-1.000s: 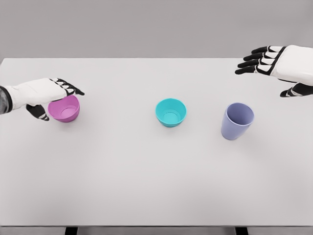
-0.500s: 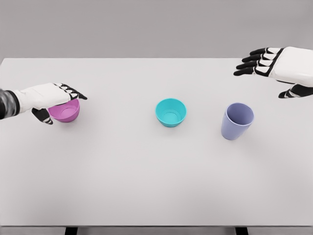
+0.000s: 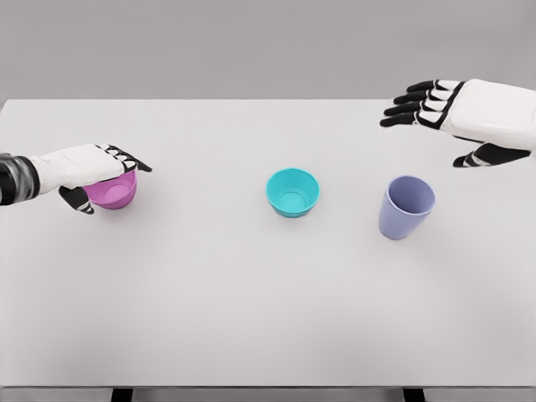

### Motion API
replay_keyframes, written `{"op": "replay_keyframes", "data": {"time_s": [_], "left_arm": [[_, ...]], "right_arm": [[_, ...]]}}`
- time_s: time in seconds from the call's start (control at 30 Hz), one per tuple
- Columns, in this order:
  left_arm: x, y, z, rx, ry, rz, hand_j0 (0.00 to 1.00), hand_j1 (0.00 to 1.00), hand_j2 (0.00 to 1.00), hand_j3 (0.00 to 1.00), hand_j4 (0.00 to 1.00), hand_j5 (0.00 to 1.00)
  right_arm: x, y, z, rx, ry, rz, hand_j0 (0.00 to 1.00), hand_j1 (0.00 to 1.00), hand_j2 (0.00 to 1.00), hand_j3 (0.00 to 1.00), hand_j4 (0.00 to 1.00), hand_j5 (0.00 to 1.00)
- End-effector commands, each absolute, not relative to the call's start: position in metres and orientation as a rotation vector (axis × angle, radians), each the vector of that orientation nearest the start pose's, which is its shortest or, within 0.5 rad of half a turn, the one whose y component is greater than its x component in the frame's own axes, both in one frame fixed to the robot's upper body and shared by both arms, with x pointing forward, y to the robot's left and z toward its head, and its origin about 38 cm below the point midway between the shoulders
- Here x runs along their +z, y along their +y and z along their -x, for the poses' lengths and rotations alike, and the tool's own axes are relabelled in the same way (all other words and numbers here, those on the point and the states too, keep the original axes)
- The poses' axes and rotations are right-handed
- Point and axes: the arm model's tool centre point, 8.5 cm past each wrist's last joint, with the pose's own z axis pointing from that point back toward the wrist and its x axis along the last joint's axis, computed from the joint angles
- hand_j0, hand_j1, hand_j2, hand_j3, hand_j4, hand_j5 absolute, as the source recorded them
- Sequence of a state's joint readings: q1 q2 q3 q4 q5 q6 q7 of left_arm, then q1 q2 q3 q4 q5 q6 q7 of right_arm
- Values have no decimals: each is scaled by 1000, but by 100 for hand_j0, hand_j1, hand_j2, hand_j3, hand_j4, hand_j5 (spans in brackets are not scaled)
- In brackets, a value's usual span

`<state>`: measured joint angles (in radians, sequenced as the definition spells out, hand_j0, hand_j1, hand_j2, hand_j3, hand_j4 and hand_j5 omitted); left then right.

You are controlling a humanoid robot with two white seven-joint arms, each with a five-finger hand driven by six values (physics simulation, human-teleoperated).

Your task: Stacking bowl and cup with both arms

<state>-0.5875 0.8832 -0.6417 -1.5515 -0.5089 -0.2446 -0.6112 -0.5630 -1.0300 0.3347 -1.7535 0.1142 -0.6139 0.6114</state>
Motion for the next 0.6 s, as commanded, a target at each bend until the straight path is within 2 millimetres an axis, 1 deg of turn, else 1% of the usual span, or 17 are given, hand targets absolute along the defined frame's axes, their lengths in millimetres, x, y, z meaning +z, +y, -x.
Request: {"op": "replay_keyframes", "data": {"time_s": [0.0, 0.07, 0.13, 0.23, 0.33, 0.4, 0.47, 0.57], "left_arm": [[194, 325, -432, -2000, -1030, -575, 100, 100, 100, 100, 100, 100], [194, 325, -432, -2000, -1030, -575, 100, 100, 100, 100, 100, 100], [194, 325, -432, -2001, -1030, -574, 100, 100, 100, 100, 100, 100], [192, 326, -432, -1997, -1026, -573, 100, 100, 100, 100, 100, 100], [189, 327, -434, -1994, -1016, -577, 100, 100, 100, 100, 100, 100], [188, 327, -435, -1992, -1015, -575, 100, 100, 100, 100, 100, 100], [187, 326, -435, -1991, -1016, -573, 100, 100, 100, 100, 100, 100], [186, 327, -436, -1987, -1012, -572, 100, 100, 100, 100, 100, 100]], "right_arm": [[345, -324, -378, -2730, 2190, -644, 100, 100, 100, 100, 100, 100], [347, -329, -376, -2758, 2149, -678, 100, 100, 100, 100, 100, 100], [352, -330, -376, -2755, 2133, -702, 100, 100, 100, 100, 100, 100], [345, -329, -376, -2759, 2160, -662, 100, 100, 100, 100, 100, 100], [347, -331, -375, -2766, 2153, -668, 100, 100, 100, 100, 100, 100], [346, -335, -374, -2796, 2124, -675, 100, 100, 100, 100, 100, 100], [341, -345, -370, -2865, 2074, -683, 100, 100, 100, 100, 100, 100], [336, -350, -367, -2918, 2028, -682, 100, 100, 100, 100, 100, 100]]}}
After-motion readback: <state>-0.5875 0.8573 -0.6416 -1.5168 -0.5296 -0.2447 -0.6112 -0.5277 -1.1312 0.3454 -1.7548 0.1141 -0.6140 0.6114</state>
